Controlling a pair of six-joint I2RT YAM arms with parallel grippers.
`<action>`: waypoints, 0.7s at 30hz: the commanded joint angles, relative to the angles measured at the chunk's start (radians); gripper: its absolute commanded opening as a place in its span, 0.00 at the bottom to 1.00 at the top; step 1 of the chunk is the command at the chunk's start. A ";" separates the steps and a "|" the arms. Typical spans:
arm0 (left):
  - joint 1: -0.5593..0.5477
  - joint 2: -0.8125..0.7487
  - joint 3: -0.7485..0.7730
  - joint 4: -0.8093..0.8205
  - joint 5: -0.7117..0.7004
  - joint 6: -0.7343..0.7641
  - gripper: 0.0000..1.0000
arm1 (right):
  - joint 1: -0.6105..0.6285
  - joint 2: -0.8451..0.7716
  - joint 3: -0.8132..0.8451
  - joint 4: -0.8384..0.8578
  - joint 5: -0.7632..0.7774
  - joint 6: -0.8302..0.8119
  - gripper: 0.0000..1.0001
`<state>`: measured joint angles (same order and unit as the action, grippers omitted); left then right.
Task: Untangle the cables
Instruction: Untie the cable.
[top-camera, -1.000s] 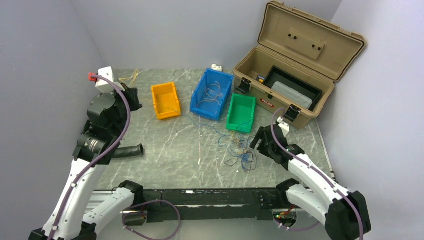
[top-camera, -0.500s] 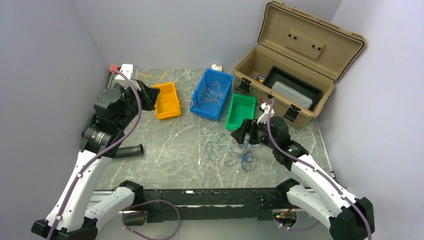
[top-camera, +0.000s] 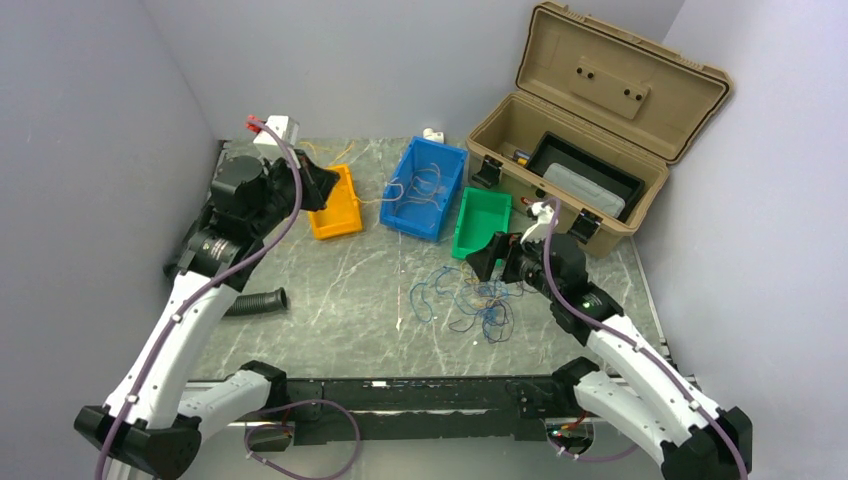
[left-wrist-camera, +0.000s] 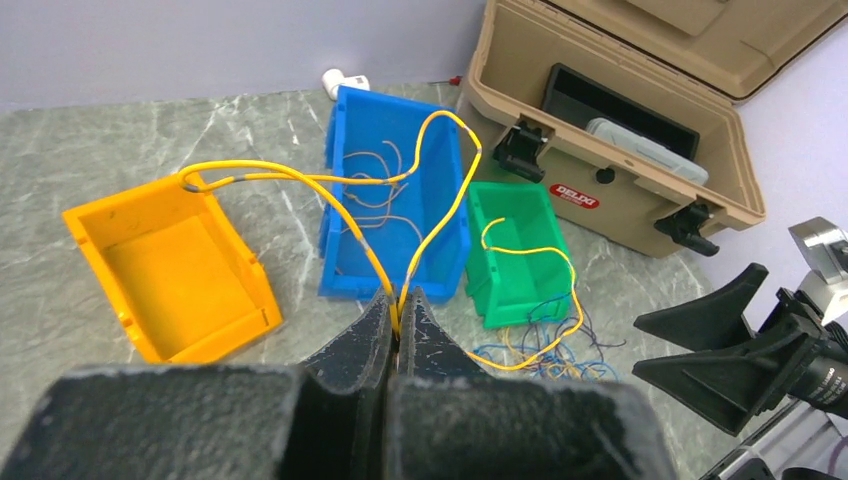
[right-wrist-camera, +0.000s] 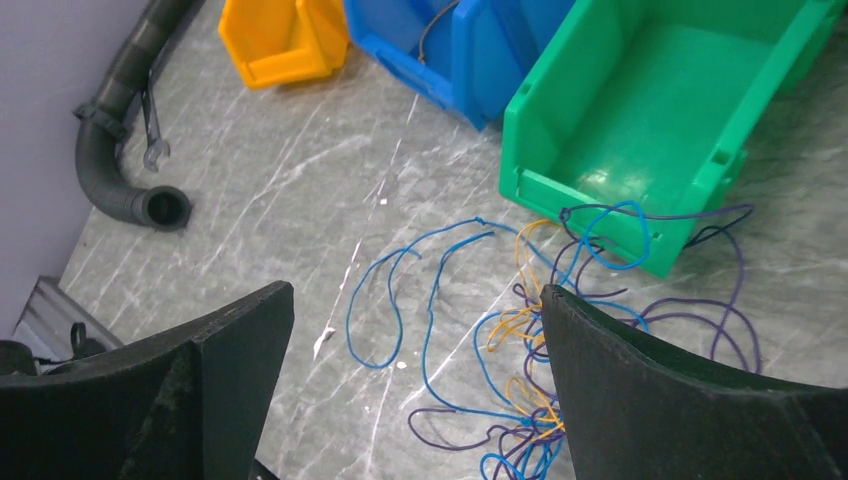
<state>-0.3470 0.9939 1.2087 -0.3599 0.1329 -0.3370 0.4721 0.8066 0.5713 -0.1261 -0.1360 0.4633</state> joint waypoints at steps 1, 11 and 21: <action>0.000 0.052 0.066 0.113 0.073 -0.056 0.00 | 0.002 -0.079 -0.021 0.013 0.097 0.008 0.95; -0.018 0.278 0.241 0.161 0.068 -0.058 0.00 | 0.002 -0.212 -0.060 -0.016 0.177 0.015 0.95; -0.039 0.512 0.408 0.194 0.091 -0.100 0.00 | 0.002 -0.263 -0.033 -0.052 0.240 0.008 0.95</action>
<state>-0.3748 1.4452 1.5505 -0.2371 0.1944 -0.3908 0.4721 0.5694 0.5053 -0.1757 0.0528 0.4747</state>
